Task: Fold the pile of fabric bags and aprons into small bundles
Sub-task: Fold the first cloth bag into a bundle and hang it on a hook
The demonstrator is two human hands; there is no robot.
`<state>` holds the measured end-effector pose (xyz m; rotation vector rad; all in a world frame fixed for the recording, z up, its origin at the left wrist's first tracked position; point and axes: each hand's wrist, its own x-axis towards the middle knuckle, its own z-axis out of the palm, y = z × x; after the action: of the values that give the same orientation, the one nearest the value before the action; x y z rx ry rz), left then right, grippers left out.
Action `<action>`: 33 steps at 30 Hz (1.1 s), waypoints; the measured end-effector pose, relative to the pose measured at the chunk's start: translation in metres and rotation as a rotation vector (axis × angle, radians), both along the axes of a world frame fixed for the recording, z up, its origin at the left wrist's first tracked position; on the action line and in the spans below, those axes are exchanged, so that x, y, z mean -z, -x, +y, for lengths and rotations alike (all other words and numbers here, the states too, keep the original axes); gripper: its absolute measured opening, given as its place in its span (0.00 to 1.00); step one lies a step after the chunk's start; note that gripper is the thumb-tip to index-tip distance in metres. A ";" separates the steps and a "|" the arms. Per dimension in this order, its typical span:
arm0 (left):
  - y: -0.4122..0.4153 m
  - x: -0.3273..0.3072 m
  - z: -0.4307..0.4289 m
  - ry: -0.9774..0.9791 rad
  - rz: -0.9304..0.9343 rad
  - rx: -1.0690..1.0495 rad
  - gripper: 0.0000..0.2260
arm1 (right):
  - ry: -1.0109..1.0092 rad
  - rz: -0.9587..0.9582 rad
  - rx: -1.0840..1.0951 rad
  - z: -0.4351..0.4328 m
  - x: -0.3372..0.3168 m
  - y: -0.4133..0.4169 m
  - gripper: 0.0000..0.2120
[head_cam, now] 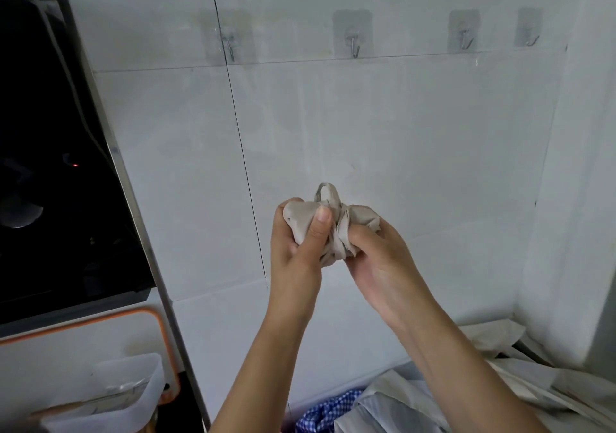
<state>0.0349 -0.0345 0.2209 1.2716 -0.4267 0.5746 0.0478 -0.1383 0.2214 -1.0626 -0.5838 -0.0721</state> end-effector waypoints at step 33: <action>-0.011 -0.037 0.064 -0.213 0.059 0.047 0.23 | 0.929 -0.426 0.236 -0.042 -0.062 -0.013 0.11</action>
<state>0.0464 0.0299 0.2581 1.4739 -0.4767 0.4592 0.0610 -0.1803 0.2836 -2.0465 -0.9062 -0.2538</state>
